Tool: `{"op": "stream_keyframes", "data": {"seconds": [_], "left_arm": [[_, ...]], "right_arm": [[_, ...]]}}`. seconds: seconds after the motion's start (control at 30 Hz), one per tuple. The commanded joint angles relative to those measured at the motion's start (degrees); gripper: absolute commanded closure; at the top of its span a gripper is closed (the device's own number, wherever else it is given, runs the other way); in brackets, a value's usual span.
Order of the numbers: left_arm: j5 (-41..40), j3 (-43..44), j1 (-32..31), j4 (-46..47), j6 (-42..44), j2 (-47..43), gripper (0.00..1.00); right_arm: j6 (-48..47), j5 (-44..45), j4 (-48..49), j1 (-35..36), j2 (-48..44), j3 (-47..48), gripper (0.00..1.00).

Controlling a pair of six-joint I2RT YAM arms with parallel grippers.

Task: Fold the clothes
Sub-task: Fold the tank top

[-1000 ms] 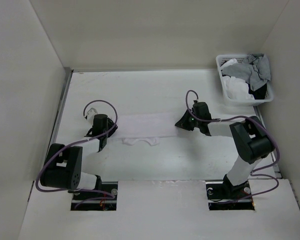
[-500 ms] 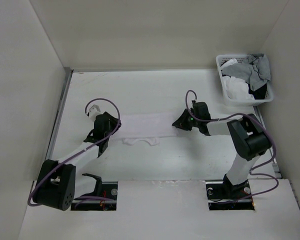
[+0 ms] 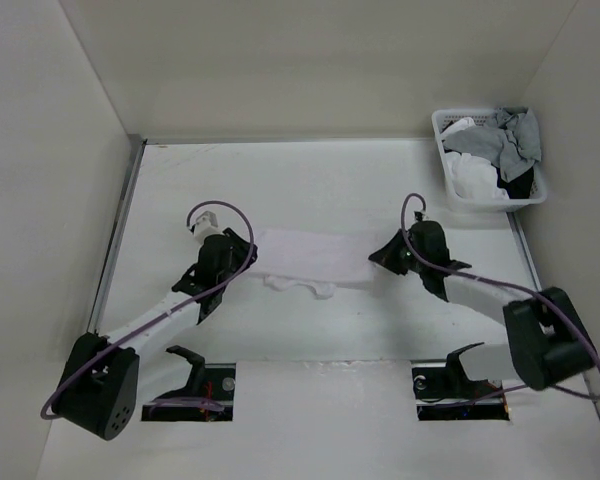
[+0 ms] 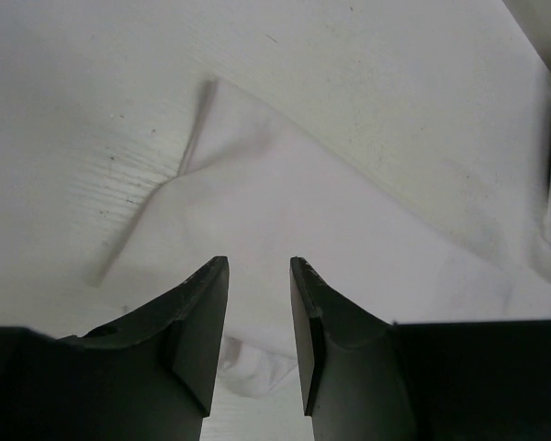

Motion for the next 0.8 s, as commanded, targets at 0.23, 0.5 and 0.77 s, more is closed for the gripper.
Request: {"op": "stream_keyframes", "data": {"seconds": [0.23,0.5,0.77], "left_arm": [[-1.64,-0.22,-5.43,-1.77,-0.89,-6.13,0.69],[-1.47,-2.94,-4.82,-4.32,-1.33,-13.25,0.68],[1.34,-4.96,-1.13,-5.91,-0.98,-18.35,0.68]], "right_arm": [[-2.72,11.02,-19.86,6.45,-22.88,5.12,0.99],[-5.01,16.29,-24.88,17.35,-9.20,21.81,0.97],[-5.53,17.35,-27.34,23.94,10.75,39.91,0.97]]}}
